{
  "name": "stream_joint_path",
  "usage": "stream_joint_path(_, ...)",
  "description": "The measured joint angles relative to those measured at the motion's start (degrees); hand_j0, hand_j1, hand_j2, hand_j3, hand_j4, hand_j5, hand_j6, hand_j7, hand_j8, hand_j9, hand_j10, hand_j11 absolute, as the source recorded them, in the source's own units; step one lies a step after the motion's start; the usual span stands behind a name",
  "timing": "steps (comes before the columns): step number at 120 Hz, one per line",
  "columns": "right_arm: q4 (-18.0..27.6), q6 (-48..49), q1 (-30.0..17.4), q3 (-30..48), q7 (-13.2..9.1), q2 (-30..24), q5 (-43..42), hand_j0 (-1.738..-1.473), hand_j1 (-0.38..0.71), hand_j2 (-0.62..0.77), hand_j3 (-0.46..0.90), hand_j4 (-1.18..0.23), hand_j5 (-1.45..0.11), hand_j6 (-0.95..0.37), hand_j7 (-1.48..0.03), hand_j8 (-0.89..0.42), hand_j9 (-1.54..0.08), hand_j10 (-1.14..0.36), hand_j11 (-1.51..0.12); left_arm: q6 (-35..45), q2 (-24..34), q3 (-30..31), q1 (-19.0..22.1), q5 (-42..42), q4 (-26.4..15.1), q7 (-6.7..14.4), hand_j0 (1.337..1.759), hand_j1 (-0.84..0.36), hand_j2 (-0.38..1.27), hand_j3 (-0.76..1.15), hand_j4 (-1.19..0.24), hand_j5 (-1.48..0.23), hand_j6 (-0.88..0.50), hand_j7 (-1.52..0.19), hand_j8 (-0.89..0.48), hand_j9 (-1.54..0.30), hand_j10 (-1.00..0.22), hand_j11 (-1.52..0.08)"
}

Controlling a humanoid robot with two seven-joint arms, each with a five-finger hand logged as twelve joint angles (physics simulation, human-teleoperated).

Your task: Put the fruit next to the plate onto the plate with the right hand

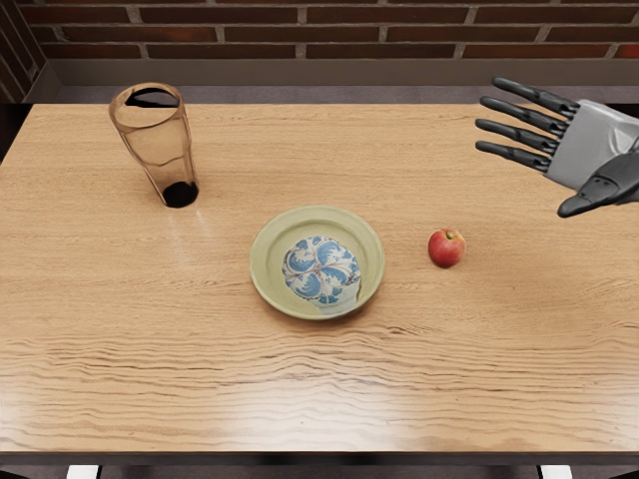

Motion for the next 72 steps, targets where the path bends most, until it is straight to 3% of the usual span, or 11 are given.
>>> stream_joint_path(22,0.0,0.1,0.1,-0.8,0.0,0.5,-0.2,-1.658,-0.32,0.0,0.0,-0.02,-0.03,-0.02,-0.03,-0.02,-0.03,-0.02,-0.03,0.0,0.0,0.0,0.0,0.0,0.0,0.0,1.658,0.35,0.0,0.0,0.0,0.0,0.0,0.0,0.0,0.0,0.0,0.0)
stream_joint_path(34,0.8,0.1,3.5,-5.0,0.0,0.8,-4.8,-1.658,-0.32,0.0,0.0,-0.02,-0.03,-0.02,-0.03,-0.02,-0.03,-0.02,-0.03,0.0,0.0,0.0,0.0,0.0,0.0,0.0,1.658,0.35,0.0,0.0,0.0,0.0,0.0,0.0,0.0,0.0,0.0,0.0)
stream_joint_path(47,4.0,0.1,8.2,-9.4,0.0,2.7,-19.4,-1.658,-0.31,0.0,0.0,-0.03,-0.04,-0.03,-0.04,-0.03,-0.04,-0.03,-0.04,0.0,0.0,0.0,0.0,0.0,0.0,0.0,1.658,0.35,0.0,0.0,0.0,0.0,0.0,0.0,0.0,0.0,0.0,0.0)
stream_joint_path(72,10.1,-8.6,11.8,-14.8,0.0,5.3,-49.9,-1.658,-0.29,-0.01,0.0,-0.05,-0.07,-0.05,-0.07,-0.05,-0.07,-0.05,-0.07,0.0,0.0,0.0,0.0,0.0,0.0,0.0,1.658,0.35,0.0,0.0,0.0,0.0,0.0,0.0,0.0,0.0,0.0,0.0)
